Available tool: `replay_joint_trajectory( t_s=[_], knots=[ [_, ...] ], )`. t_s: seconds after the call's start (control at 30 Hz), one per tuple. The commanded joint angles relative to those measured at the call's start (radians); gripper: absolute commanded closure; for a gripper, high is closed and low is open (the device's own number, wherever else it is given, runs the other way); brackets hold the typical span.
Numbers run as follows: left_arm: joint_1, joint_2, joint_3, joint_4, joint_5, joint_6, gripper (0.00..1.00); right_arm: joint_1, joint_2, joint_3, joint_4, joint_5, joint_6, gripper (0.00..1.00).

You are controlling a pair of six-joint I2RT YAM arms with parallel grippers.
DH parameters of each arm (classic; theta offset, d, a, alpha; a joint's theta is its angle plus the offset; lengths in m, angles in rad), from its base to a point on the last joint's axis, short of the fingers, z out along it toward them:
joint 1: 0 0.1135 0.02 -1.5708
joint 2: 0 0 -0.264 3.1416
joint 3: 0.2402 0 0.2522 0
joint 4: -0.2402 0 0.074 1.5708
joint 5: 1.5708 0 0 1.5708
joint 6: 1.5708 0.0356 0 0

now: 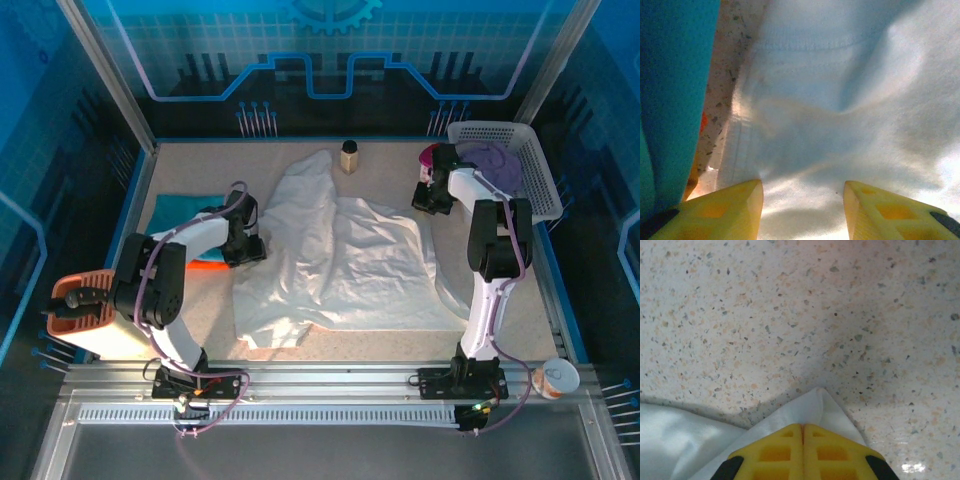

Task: Fold and stack the t-shirts

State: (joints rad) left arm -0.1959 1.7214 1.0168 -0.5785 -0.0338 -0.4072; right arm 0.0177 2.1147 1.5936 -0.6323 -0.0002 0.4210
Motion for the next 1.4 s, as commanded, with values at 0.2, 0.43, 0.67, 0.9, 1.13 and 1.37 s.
replay_joint_trajectory(
  t_s=[0.2, 0.43, 0.67, 0.9, 1.13, 1.37],
  knots=[
    [-0.002, -0.031, -0.045, -0.012, -0.034, -0.007, 0.55, 0.011, -0.092, 0.029, -0.015, 0.121, 0.020, 1.00],
    [0.010, -0.005, -0.067, 0.001, -0.052, -0.008, 0.58, -0.014, -0.200, 0.067, 0.036, 0.264, 0.055, 1.00],
    [0.036, -0.008, -0.085, 0.018, -0.024, -0.021, 0.67, -0.022, -0.170, 0.146, -0.014, 0.301, 0.059, 0.97],
    [0.036, -0.028, -0.085, 0.003, 0.009, -0.030, 0.63, -0.043, -0.103, 0.152, -0.066, 0.317, 0.086, 0.77],
    [0.036, -0.160, -0.080, -0.060, 0.081, -0.054, 0.48, -0.020, -0.180, 0.088, 0.002, 0.194, 0.024, 0.03],
    [0.008, -0.325, -0.113, -0.149, 0.146, -0.082, 0.42, 0.052, -0.377, -0.049, 0.040, 0.168, -0.039, 0.00]
  ],
)
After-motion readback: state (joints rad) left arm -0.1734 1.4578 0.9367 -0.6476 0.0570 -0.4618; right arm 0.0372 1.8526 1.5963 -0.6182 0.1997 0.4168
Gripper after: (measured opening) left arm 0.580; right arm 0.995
